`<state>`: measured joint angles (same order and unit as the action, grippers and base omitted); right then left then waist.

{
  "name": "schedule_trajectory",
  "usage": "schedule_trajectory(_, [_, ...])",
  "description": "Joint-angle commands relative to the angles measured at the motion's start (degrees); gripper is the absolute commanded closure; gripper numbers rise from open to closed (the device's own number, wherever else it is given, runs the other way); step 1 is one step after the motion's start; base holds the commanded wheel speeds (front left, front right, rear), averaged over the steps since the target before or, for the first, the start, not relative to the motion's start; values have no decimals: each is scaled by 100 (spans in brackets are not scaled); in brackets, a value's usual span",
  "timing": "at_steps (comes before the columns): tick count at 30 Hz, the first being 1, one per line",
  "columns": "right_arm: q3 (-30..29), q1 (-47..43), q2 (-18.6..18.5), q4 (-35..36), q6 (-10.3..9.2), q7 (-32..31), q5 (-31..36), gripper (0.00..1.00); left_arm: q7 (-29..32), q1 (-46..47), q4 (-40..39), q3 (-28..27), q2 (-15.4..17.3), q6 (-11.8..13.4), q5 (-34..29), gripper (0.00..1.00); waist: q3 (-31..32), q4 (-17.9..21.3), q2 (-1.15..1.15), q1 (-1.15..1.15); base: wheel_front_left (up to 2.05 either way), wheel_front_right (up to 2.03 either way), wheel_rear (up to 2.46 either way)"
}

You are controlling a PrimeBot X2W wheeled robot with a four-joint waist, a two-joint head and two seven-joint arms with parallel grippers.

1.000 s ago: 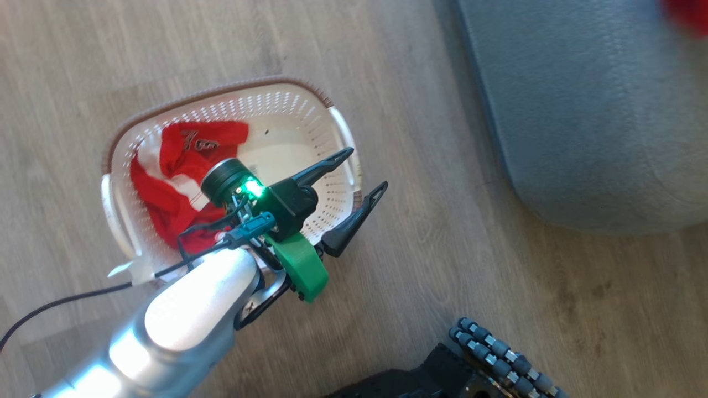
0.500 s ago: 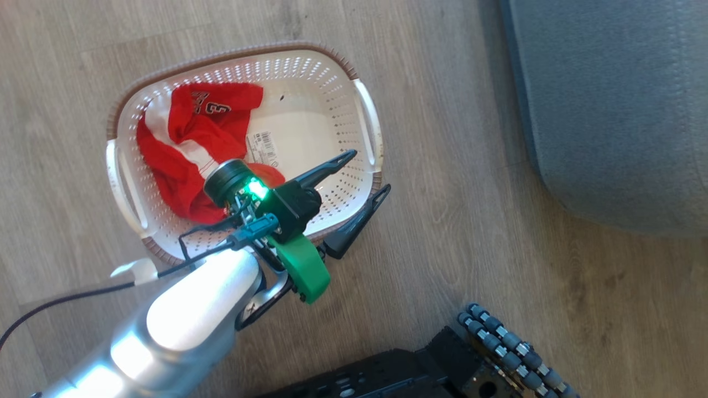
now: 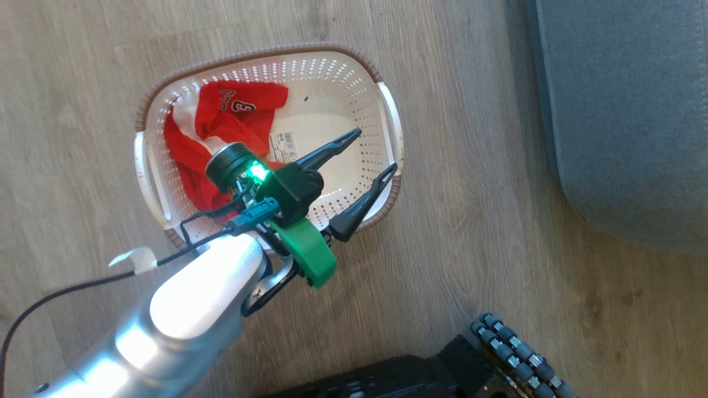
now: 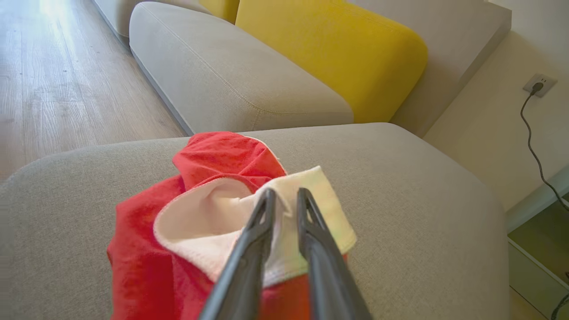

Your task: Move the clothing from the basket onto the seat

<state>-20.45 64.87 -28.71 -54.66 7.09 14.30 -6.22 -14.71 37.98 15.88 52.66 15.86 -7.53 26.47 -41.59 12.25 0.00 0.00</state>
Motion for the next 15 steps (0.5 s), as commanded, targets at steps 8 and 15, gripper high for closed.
schedule_trajectory(8, [870, -597, -219, 764, 40, 68, -504, 0, -29, -179, -124, -485, -233, 4, -18, 0, 591, -269, 0, 0, 0, 0, 0])
schedule_trajectory(15, [1749, -1123, -112, 1499, 40, 69, -839, 0, -29, -590, -50, -1110, -410, 4, -111, 0, 1249, -581, 0, 0, 0, 0, 0])
